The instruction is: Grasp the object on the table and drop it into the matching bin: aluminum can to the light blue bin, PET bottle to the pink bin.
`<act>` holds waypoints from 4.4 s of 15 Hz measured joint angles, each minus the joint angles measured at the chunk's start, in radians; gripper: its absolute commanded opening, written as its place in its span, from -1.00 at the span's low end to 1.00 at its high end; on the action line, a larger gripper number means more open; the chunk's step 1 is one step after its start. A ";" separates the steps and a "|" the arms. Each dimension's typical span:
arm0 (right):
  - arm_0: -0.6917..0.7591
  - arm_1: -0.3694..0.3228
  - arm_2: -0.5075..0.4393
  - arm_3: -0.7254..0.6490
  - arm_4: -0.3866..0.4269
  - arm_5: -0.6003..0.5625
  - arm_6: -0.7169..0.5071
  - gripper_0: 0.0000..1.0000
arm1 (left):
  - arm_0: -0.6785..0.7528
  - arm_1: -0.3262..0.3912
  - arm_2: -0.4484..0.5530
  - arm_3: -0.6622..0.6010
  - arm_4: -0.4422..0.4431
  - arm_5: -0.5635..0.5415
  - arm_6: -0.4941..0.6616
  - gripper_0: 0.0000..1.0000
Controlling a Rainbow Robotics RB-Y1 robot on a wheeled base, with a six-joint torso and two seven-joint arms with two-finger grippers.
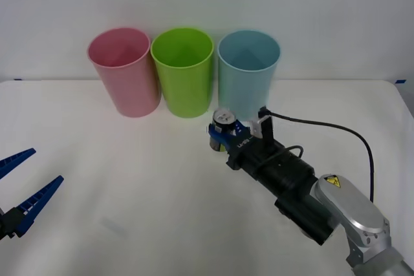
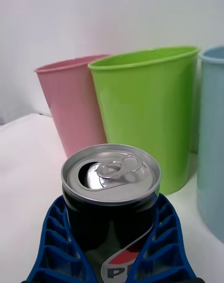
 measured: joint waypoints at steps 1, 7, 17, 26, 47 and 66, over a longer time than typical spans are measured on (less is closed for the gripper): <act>0.018 -0.016 -0.004 -0.040 0.001 0.001 -0.028 -1.00 | 0.000 0.000 0.000 0.000 0.000 0.000 0.000 1.00; 0.063 -0.097 -0.051 -0.211 0.001 0.020 -0.094 -1.00 | 0.000 0.000 0.000 0.000 0.000 0.000 0.000 1.00; 0.020 -0.280 -0.149 -0.388 -0.014 0.024 -0.376 -1.00 | 0.000 0.000 0.000 0.000 0.000 0.000 0.000 1.00; -0.201 -0.316 -0.168 -0.177 -0.043 0.040 -0.430 -1.00 | 0.000 0.000 0.000 0.000 0.000 0.000 0.000 1.00; -0.567 -0.007 -0.216 0.361 0.228 0.047 -0.402 -0.96 | 0.000 0.000 0.000 0.000 0.000 0.000 0.000 1.00; -0.343 -0.124 -0.199 0.070 0.174 -0.001 -0.381 1.00 | 0.000 0.000 0.000 0.000 0.000 0.000 0.000 1.00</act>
